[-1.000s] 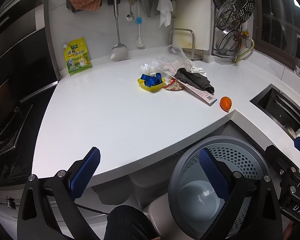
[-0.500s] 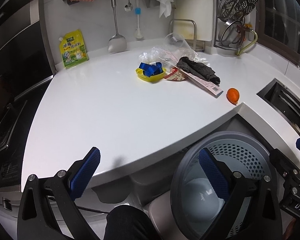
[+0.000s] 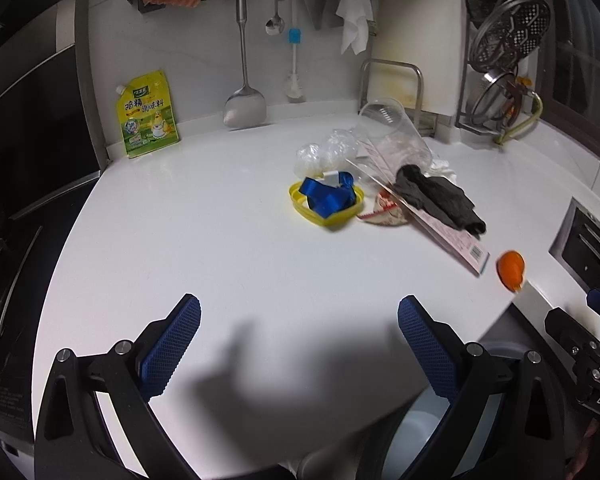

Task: Collect trash
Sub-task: 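Reach the right tool to the orange peel and close on it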

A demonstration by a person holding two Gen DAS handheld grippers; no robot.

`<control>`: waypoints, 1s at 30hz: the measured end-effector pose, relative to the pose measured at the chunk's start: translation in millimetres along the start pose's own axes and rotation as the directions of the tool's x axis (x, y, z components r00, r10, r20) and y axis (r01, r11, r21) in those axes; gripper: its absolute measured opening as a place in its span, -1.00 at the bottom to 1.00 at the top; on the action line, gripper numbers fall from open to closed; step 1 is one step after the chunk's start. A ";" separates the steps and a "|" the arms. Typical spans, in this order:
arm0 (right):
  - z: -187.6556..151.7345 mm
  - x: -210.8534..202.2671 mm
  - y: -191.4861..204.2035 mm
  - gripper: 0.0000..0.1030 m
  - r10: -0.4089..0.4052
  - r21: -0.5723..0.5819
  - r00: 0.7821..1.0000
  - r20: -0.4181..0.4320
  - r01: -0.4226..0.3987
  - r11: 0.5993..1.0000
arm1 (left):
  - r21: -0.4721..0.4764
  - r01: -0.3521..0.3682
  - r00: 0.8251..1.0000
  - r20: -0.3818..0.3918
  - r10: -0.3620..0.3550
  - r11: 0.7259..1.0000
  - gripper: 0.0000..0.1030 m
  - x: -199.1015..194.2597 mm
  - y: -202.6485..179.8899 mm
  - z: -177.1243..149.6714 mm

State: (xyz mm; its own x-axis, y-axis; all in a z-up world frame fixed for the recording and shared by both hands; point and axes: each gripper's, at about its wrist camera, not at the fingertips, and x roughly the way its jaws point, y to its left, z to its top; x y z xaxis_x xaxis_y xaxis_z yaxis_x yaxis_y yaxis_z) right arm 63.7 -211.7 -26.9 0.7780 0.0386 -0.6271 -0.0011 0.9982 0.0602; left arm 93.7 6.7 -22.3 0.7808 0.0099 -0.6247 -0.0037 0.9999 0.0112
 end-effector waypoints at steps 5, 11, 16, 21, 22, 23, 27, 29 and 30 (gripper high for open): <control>15.8 25.3 -1.9 0.83 -0.006 -0.016 1.000 -0.016 0.006 1.000 | -0.013 0.014 1.000 0.000 -0.014 1.000 0.88 16.1 1.0 13.2; 24.5 52.9 -9.3 0.83 -0.045 -0.010 0.998 -0.045 0.045 0.999 | -0.007 0.004 1.000 0.005 -0.004 1.000 0.88 26.2 -3.3 19.5; 26.3 64.4 -13.8 0.82 -0.057 -0.004 0.997 -0.056 0.057 0.998 | -0.005 -0.001 1.000 -0.014 0.001 1.000 0.88 34.6 -4.2 20.1; 24.8 71.5 -6.8 0.81 -0.070 -0.044 0.996 -0.050 0.068 0.997 | -0.010 0.004 1.000 -0.023 -0.004 1.000 0.88 38.9 -5.7 20.9; 24.6 72.0 -5.1 0.81 -0.074 -0.055 0.996 -0.045 0.071 0.996 | -0.009 0.004 1.000 -0.022 -0.004 1.000 0.88 39.5 -6.1 21.5; 24.5 72.1 -3.5 0.77 -0.074 -0.062 0.996 -0.041 0.072 0.995 | -0.008 0.003 1.000 -0.021 -0.003 1.000 0.88 39.8 -7.0 21.9; 26.1 75.2 -0.3 0.35 -0.062 -0.083 0.997 -0.052 0.057 0.995 | -0.006 0.002 1.000 -0.018 -0.002 1.000 0.88 40.8 -10.6 24.8; 25.9 76.6 0.4 0.14 -0.043 -0.086 0.997 -0.060 0.038 0.996 | -0.005 0.006 1.000 -0.016 -0.006 1.000 0.88 40.6 -12.6 26.9; 26.1 76.9 0.9 0.08 -0.034 -0.089 0.998 -0.062 0.028 0.996 | -0.005 0.007 1.000 -0.013 -0.007 1.000 0.88 40.4 -13.9 28.0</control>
State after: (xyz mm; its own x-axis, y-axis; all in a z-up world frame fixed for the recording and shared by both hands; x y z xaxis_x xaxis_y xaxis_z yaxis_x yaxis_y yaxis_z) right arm 139.9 -209.1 -54.8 0.7371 0.0078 -0.6758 -0.0353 0.9990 -0.0270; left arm 142.8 -7.1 -25.8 0.7724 0.0031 -0.6352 -0.0018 1.0000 0.0027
